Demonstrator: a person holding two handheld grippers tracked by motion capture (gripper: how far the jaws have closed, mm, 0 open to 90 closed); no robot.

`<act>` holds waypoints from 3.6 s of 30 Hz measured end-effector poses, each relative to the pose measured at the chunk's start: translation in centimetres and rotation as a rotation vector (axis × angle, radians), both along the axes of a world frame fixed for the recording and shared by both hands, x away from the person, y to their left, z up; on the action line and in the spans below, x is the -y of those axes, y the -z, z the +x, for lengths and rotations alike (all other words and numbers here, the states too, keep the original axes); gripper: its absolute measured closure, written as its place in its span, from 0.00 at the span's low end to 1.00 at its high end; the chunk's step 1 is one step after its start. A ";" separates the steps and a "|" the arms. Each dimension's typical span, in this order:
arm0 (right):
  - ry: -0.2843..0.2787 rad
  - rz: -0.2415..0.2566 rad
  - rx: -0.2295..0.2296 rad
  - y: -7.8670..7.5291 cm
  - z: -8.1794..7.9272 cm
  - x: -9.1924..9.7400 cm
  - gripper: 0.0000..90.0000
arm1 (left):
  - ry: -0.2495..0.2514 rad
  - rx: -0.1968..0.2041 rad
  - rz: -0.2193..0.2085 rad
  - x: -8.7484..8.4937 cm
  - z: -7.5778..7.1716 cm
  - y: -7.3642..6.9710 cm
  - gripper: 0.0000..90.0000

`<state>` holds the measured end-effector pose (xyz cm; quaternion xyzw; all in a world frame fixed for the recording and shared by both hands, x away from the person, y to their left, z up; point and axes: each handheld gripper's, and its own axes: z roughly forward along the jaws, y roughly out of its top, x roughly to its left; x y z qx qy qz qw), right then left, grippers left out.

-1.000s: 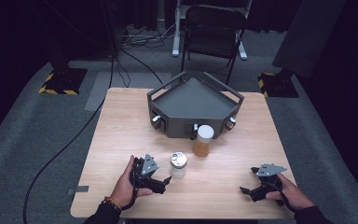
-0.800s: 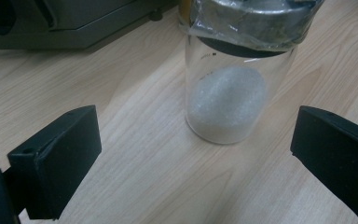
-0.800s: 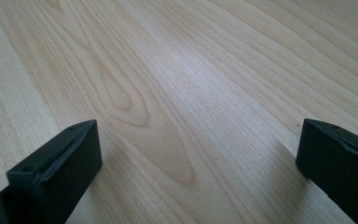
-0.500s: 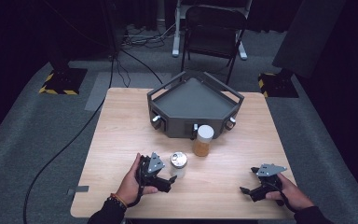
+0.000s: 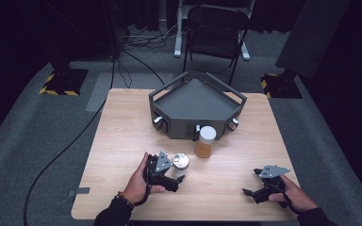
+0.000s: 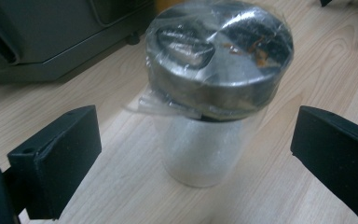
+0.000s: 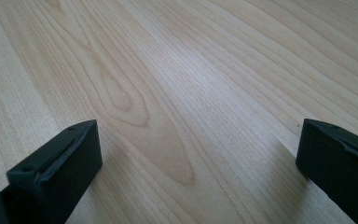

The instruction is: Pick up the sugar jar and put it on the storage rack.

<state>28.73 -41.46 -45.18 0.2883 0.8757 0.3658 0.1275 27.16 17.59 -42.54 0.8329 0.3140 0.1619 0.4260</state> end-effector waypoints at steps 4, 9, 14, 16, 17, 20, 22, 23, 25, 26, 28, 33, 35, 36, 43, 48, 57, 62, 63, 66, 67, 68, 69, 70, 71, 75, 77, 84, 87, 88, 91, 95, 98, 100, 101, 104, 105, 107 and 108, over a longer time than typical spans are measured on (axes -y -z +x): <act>0.000 0.000 0.000 0.0 0.0 0.0 0.00 | 0.011 -0.007 0.002 0.5 0.5 0.0 0.01; 0.000 0.000 0.000 0.0 0.0 0.0 0.00 | 0.003 -0.014 -0.004 0.7 0.8 0.2 0.02; 0.000 0.000 0.000 0.0 0.0 0.0 0.00 | 0.002 -0.031 -0.030 0.6 1.2 0.4 0.03; 0.000 0.000 0.000 0.0 0.0 0.0 0.00 | -0.001 -0.036 -0.033 0.9 1.4 0.6 0.05; 0.000 0.000 0.000 0.0 0.0 0.0 0.00 | -0.001 -0.036 -0.033 0.9 1.4 0.6 0.06; 0.000 0.000 0.000 0.0 0.0 0.0 0.00 | 0.003 -0.045 -0.045 1.1 1.7 0.9 0.08; 0.000 0.000 0.000 0.0 0.0 0.0 0.00 | 0.003 -0.043 -0.048 1.1 1.7 1.0 0.09; 0.000 0.000 0.000 0.0 0.0 0.0 0.00 | 0.000 -0.041 -0.054 1.2 1.7 1.1 0.10; 0.000 0.000 0.000 0.0 0.0 0.0 0.00 | 0.004 -0.041 -0.065 1.2 1.9 1.3 0.14; 0.000 0.000 0.000 0.0 0.0 0.0 0.00 | 0.005 -0.030 -0.063 1.2 1.9 1.4 0.17; 0.001 0.000 0.000 0.0 0.0 0.0 0.00 | 0.023 -0.017 -0.067 1.1 2.1 1.5 0.29; 0.001 0.000 0.000 0.0 0.0 0.0 0.00 | 0.033 -0.012 -0.074 1.1 2.4 1.7 0.33; 0.001 0.000 0.000 0.0 0.0 0.0 0.00 | 0.035 -0.008 -0.067 1.2 2.3 1.6 0.33; 0.001 0.000 0.000 0.0 0.0 0.0 0.00 | 0.035 -0.008 -0.067 1.2 2.3 1.6 0.33; 0.001 0.000 -0.001 0.0 0.0 0.0 0.00 | 0.016 -0.011 -0.065 1.4 2.1 1.5 0.34; 0.002 0.000 0.000 0.0 0.0 0.0 0.00 | 0.009 -0.020 -0.066 1.4 2.0 1.4 0.34; 0.002 0.000 0.000 0.0 0.0 0.0 0.00 | 0.002 -0.015 -0.040 1.4 1.9 0.7 0.34; 0.002 0.000 0.000 0.0 -0.1 0.0 0.00 | -0.013 -0.006 -0.047 1.0 1.9 0.4 0.34; 0.002 0.000 0.000 0.0 -0.1 0.0 0.00 | -0.012 -0.004 -0.046 0.9 1.9 0.2 0.34; 0.002 0.000 0.000 0.0 -0.1 0.0 0.00 | -0.017 0.002 -0.054 0.7 1.9 0.0 0.34; 0.002 0.000 0.000 0.0 -0.1 0.0 0.00 | -0.018 0.005 -0.055 0.7 1.9 -0.1 0.34; 0.002 0.000 0.000 0.0 -0.1 0.0 0.00 | -0.022 0.008 -0.058 0.7 2.0 -0.2 0.34; 0.002 0.000 -0.001 0.0 -0.1 0.0 0.00 | -0.022 0.006 -0.058 0.7 2.0 -0.3 0.34; 0.004 0.000 0.000 0.0 -0.1 0.0 0.00 | -0.024 0.009 -0.056 0.7 2.0 -0.4 0.34; 0.004 0.000 0.000 0.0 -0.1 0.0 0.00 | -0.027 0.011 -0.059 0.7 2.0 -0.4 0.34; 0.005 0.000 0.000 0.0 -0.1 0.0 0.00 | -0.039 0.016 -0.061 0.7 1.9 -0.9 0.34; 0.004 0.000 0.000 0.0 -0.1 0.0 0.00 | -0.045 0.020 -0.064 0.6 2.0 -1.0 0.34; 0.005 0.000 0.000 0.0 -0.1 0.0 0.00 | -0.063 0.033 -0.080 0.6 2.1 -1.5 0.34; 0.005 0.000 0.000 0.0 -0.1 0.0 0.00 | -0.062 0.036 -0.080 0.7 2.3 -1.7 0.34; 0.005 0.000 0.000 0.0 -0.1 0.0 0.00 | -0.061 0.039 -0.079 0.7 2.4 -1.8 0.34; 0.006 0.000 0.000 0.0 -0.1 0.0 0.00 | -0.067 0.044 -0.087 0.6 2.5 -2.1 0.34; 0.006 0.000 0.000 0.0 -0.1 0.0 0.00 | -0.070 0.052 -0.088 0.5 2.7 -2.5 0.34; 0.006 -0.001 -0.001 0.0 -0.1 0.0 0.00 | -0.075 0.048 -0.087 0.5 3.0 -2.7 0.34; 0.006 -0.001 -0.001 0.0 -0.1 0.0 0.00 | -0.077 0.046 -0.085 0.5 3.3 -2.8 0.34; 0.006 -0.001 -0.001 0.0 -0.1 0.0 0.00 | -0.077 0.046 -0.083 0.6 3.4 -2.9 0.34; 0.006 -0.001 -0.001 0.0 -0.1 0.0 0.00 | -0.083 0.042 -0.086 0.6 3.7 -3.1 0.34; 0.006 -0.001 -0.001 0.0 -0.1 0.0 0.00 | -0.089 0.041 -0.089 0.6 3.8 -3.1 0.34; 0.006 -0.001 -0.001 0.0 -0.1 0.0 0.00 | -0.097 0.038 -0.095 0.6 4.0 -3.3 0.34; 0.006 -0.001 -0.001 0.0 -0.1 0.0 0.00 | -0.099 0.036 -0.097 0.6 4.2 -3.4 0.34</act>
